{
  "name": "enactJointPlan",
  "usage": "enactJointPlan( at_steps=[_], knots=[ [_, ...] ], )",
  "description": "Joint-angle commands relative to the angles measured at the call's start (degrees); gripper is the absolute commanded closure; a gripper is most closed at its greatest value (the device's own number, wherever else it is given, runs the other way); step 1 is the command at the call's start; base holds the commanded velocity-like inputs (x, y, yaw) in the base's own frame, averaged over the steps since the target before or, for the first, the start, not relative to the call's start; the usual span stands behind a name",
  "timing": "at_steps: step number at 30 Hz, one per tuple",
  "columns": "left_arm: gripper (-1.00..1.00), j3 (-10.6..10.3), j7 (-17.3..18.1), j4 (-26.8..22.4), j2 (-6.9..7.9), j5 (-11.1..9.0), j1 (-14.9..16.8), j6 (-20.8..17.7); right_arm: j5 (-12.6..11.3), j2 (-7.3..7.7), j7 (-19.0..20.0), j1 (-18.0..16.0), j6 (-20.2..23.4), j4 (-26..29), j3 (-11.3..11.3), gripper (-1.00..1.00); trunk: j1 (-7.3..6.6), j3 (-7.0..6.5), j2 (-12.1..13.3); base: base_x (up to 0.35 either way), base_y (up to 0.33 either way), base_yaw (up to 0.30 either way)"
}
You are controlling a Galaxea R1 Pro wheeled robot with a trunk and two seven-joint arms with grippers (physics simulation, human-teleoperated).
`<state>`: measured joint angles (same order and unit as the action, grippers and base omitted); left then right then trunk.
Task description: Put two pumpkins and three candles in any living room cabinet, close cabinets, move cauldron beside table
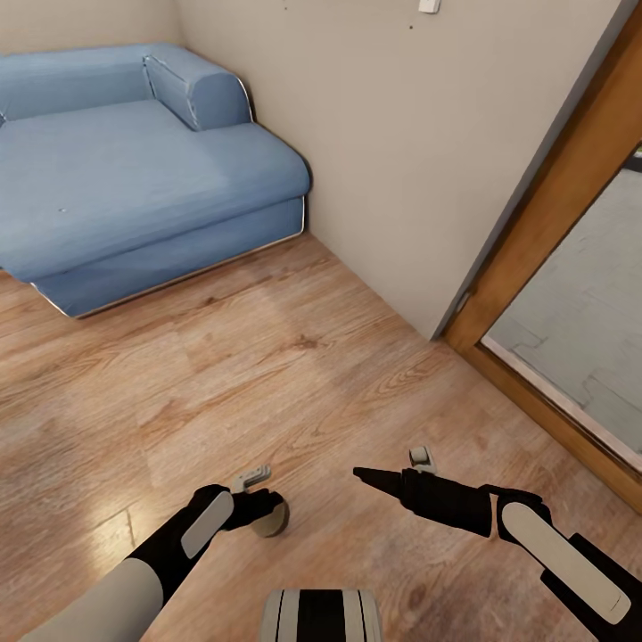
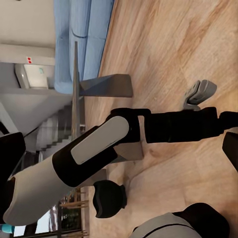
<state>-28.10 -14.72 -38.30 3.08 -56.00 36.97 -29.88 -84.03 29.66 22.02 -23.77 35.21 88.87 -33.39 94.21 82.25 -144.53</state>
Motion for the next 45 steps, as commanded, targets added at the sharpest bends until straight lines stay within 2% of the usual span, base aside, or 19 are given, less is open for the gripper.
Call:
enactJointPlan(
  at_steps=[1,14,18,22,45],
  knots=[
    [-1.0,-0.3,-0.5,-0.1,0.08,-0.6,0.0,0.1,-0.3,0.04,0.0,-0.1,0.1,0.0,-0.1,-1.0,-0.01,0.04,0.0,0.0,0.0,0.0],
    [-1.0,-0.2,-0.7,0.5,0.08,-0.6,0.0,0.6,-0.3,0.04,0.0,-0.1,0.1,0.0,-0.1,-1.0,-0.01,0.04,0.0,0.0,0.0,0.0],
    [-1.0,-0.1,-3.6,0.5,-0.03,-0.7,0.0,0.6,-0.3,0.04,0.0,-0.1,0.1,0.0,-0.1,-1.0,-0.01,0.04,0.0,0.0,0.0,0.0],
    [-1.0,0.2,-4.7,0.5,-0.22,-0.7,0.0,0.6,-0.3,0.04,0.0,0.0,0.1,0.0,0.0,-1.0,-0.01,0.04,0.0,0.0,0.0,0.0],
    [-1.0,-0.4,-3.9,-0.2,-0.09,-0.8,0.0,0.5,-0.3,0.04,0.0,-0.1,0.1,0.0,0.0,-1.0,-0.01,0.04,0.0,0.0,0.0,0.0]
  ],
)
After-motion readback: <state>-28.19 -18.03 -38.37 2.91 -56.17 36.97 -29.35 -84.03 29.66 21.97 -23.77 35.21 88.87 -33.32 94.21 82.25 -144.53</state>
